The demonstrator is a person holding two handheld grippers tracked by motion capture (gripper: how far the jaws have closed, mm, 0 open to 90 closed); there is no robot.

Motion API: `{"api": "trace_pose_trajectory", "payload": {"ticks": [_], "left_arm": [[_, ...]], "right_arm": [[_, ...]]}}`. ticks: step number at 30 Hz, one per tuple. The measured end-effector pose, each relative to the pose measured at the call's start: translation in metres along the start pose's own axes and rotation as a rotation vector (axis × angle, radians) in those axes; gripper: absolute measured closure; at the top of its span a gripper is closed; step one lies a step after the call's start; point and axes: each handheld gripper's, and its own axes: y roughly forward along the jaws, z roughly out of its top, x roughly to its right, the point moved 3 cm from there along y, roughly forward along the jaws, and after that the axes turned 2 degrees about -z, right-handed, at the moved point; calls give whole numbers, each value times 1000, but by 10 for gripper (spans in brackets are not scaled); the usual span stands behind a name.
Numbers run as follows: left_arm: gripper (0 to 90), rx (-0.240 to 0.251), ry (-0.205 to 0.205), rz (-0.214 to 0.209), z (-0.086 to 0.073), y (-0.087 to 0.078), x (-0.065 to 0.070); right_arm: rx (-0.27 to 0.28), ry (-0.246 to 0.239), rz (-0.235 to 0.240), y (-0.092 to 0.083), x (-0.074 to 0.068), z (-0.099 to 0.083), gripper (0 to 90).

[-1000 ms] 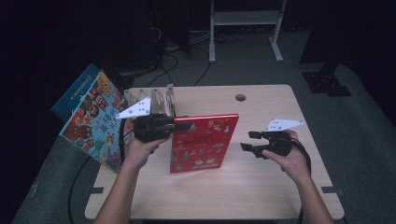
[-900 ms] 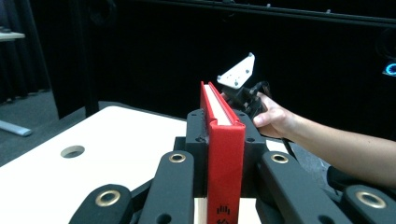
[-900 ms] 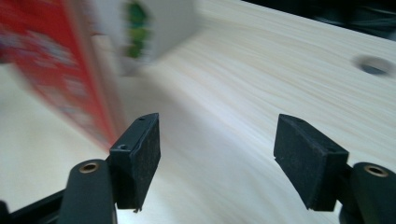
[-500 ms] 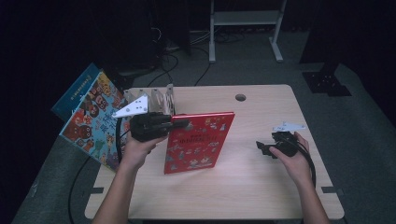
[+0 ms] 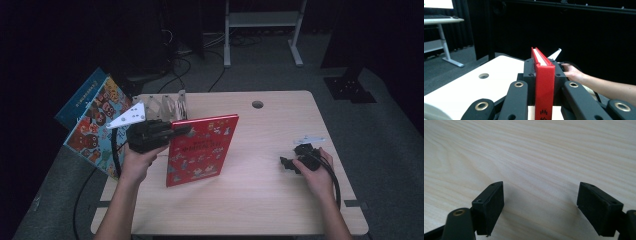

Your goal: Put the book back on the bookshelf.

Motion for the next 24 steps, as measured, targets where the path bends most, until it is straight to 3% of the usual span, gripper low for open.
{"api": "trace_pose_trajectory", "payload": {"ticks": [11,15,24], "left_arm": [[797,33,-11,87,1,-32,-3],[797,48,-18,112,1,-45,-4],[797,63,-29,171,-5,-71,-7]], "right_arm": [[22,16,17,3,0,-3,121],[59,29,8,6,0,-5,75],[58,35,3,7,-1,-5,68]]}}
